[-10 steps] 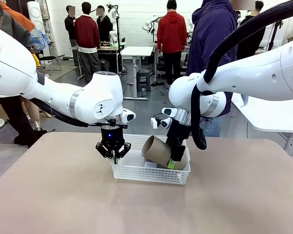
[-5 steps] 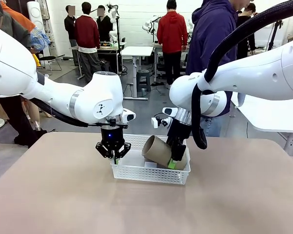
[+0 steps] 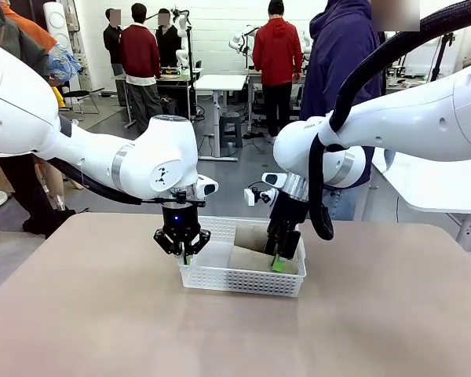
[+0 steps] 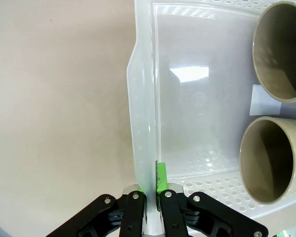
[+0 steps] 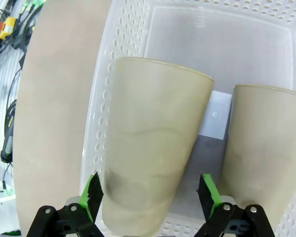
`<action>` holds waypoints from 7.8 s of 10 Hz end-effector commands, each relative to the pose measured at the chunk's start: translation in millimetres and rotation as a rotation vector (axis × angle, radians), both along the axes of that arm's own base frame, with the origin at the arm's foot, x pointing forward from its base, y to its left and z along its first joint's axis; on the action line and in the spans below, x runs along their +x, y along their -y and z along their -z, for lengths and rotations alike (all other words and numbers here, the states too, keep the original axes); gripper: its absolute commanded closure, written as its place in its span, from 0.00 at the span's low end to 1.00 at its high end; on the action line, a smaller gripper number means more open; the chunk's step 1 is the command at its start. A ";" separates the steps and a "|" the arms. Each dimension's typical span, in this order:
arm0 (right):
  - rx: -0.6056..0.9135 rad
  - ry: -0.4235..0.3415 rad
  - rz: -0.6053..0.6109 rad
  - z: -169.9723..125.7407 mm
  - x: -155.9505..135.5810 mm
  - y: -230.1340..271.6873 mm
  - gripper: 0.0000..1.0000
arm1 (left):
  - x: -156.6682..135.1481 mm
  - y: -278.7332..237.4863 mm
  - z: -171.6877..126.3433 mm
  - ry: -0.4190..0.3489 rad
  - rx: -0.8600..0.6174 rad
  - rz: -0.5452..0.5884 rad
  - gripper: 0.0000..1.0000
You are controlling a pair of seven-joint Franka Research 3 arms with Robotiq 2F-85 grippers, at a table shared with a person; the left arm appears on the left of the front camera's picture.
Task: Clean and organize the cups into the basket.
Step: Pick up the Reusable plastic cup from the right side of the table and stack it inside the Organizing basket in the center of the table.
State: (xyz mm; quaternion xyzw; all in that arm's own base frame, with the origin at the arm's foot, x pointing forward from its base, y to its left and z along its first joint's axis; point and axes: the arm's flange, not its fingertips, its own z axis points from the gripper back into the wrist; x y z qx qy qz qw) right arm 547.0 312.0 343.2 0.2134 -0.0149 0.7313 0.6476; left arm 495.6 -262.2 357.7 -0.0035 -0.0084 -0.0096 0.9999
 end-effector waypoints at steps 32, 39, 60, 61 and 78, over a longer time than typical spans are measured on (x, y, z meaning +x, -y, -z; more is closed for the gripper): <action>1.045 0.357 0.532 11.2 -114.4 488.4 0.00 | 1.1 -0.7 -2.1 0.006 -0.002 0.000 1.00; 1.045 0.357 0.532 11.2 -114.4 488.4 0.00 | 1.1 -0.7 -2.1 0.006 -0.002 0.000 1.00; 0.939 0.141 0.365 102.3 -52.3 393.4 0.00 | 1.1 -0.7 -2.1 0.006 -0.002 0.000 1.00; 0.939 0.129 0.353 102.1 -51.1 387.9 0.00 | 1.1 -0.7 -2.1 0.006 -0.002 0.000 1.00; 0.934 0.068 0.279 79.4 -43.5 335.4 1.00 | 1.1 -0.7 -2.1 0.006 -0.002 0.000 1.00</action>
